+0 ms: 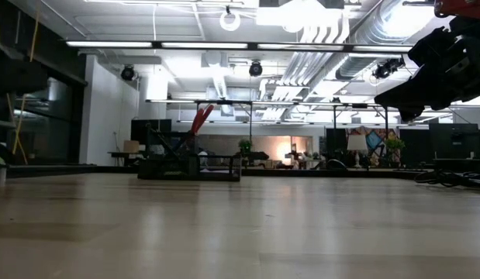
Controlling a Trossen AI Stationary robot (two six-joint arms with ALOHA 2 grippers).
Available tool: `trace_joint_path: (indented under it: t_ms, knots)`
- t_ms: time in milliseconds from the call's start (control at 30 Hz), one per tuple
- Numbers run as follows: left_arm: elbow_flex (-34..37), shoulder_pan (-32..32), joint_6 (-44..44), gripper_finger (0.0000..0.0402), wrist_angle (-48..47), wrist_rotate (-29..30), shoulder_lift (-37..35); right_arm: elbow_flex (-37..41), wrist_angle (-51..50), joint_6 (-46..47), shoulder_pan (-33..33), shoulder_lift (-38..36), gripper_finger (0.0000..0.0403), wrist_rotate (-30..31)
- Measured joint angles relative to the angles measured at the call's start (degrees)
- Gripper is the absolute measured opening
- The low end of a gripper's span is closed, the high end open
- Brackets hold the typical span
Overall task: Pick and place office supplies into organizer
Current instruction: Put the black pen into the black desk organizer
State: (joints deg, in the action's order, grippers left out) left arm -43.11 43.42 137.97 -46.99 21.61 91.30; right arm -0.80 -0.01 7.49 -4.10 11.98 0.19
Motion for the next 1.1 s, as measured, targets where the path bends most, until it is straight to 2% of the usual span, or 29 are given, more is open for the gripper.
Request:
trace_joint_path:
  t_ms: [333,500,800,1100]
  knots:
    - [-0.1,0.0,-10.8,0.0023,-1.9,16.4,-0.1,0.0,0.0,0.0,0.0,0.0,0.0,0.0]
    - [-0.2,0.1,-16.4,0.0013,-3.2,28.6,-0.2,0.0,0.0,0.0,0.0,0.0,0.0,0.0]
    - [-0.2,0.1,-22.5,0.0001,-4.4,46.4,-0.3,0.0,0.0,0.0,0.0,0.0,0.0,0.0]
    - [-0.3,0.0,-25.8,0.0001,-6.5,51.8,-0.8,0.0,0.0,0.0,0.0,0.0,0.0,0.0]
